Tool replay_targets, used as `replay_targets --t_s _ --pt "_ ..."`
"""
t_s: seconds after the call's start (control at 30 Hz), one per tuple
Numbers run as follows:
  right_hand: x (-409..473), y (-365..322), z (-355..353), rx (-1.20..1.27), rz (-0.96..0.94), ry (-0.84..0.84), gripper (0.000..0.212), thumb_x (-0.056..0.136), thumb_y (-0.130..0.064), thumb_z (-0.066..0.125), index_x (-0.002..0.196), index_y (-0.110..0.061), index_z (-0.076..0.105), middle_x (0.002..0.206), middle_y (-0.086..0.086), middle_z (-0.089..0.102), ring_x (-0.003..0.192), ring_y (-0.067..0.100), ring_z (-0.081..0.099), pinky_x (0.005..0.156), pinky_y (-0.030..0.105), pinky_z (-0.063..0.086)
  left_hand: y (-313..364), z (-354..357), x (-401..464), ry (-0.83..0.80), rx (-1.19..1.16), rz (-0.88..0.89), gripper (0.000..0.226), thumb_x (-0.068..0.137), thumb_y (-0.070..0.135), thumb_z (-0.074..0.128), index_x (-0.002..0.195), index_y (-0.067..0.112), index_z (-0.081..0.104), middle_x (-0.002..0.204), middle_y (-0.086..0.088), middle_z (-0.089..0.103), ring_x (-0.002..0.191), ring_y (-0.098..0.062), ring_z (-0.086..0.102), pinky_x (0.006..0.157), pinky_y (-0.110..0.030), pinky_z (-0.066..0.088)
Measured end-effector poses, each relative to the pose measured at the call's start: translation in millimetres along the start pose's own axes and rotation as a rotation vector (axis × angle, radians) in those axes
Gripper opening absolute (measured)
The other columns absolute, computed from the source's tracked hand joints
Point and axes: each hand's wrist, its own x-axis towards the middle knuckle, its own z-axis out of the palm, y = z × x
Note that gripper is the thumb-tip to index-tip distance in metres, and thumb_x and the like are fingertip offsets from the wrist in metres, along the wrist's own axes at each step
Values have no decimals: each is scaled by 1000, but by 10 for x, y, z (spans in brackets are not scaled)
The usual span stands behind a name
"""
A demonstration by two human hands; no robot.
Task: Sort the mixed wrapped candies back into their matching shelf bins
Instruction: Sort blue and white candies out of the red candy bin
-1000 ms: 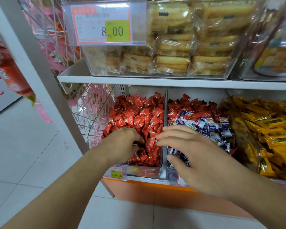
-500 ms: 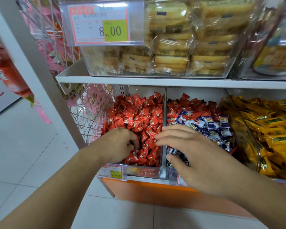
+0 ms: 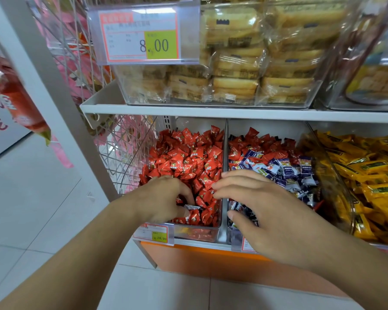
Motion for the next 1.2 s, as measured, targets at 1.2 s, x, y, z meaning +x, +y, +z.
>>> replay_targets --t_s 1.2 --pt "34 17 -7 32 94 78 44 100 -28 60 142 -39 54 142 -33 39 136 -13 28 108 -2 9 289 56 14 5 -172 67 60 74 58 84 128 44 65 124 23 64 113 -1 59 97 -20 46"
